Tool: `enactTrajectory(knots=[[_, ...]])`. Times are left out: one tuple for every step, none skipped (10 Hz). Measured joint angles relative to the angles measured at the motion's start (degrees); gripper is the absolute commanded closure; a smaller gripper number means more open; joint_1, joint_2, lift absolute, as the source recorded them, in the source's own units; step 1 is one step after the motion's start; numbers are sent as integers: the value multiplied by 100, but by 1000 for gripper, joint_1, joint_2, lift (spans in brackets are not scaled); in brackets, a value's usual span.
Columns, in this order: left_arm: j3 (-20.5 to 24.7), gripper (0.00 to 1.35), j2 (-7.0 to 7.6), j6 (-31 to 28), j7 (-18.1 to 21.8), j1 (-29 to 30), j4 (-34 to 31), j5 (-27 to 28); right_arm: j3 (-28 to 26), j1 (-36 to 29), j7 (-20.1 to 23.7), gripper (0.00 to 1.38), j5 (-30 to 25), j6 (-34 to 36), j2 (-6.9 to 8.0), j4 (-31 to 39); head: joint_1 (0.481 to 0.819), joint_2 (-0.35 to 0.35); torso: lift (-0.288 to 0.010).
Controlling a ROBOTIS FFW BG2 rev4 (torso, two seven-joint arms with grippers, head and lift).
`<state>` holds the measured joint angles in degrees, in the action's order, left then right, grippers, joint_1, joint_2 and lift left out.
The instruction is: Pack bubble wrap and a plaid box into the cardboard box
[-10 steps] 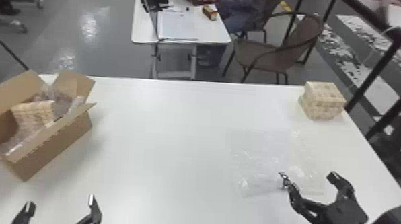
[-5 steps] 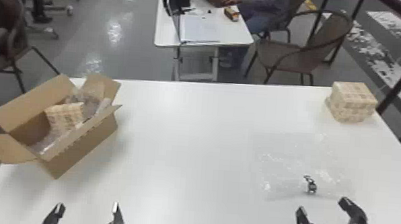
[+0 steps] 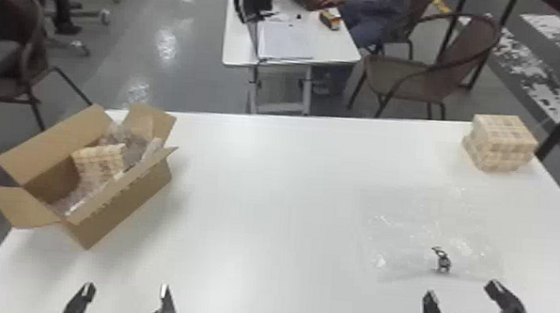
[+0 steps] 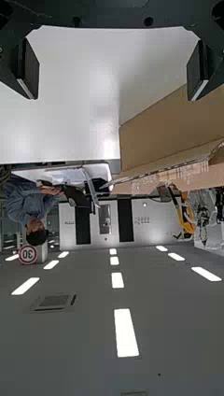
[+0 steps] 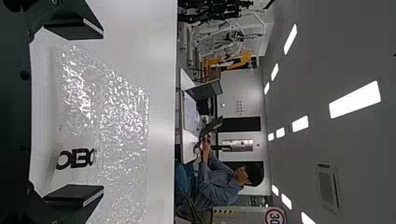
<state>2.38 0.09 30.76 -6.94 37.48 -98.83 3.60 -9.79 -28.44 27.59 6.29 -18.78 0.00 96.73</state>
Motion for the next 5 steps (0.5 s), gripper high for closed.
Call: enactTrajectory(knots=[[0, 114, 0, 0, 0, -2, 9, -21, -3, -39, -31, 128, 38, -44, 0, 2, 695, 49, -110], [3, 114, 0, 0, 0, 2, 18, -51, -8, -75, -27, 128, 104, -55, 0, 2, 695, 48, -110], [3, 114, 0, 0, 0, 4, 26, -71, -8, -104, -38, 128, 149, -57, 0, 8, 695, 48, -110], [1, 114, 0, 0, 0, 5, 31, -79, -6, -133, -102, 128, 156, -59, 0, 49, 695, 45, -110], [-5, 114, 0, 0, 0, 2, 40, -91, -6, -152, -138, 128, 154, -60, 0, 69, 695, 43, -110]])
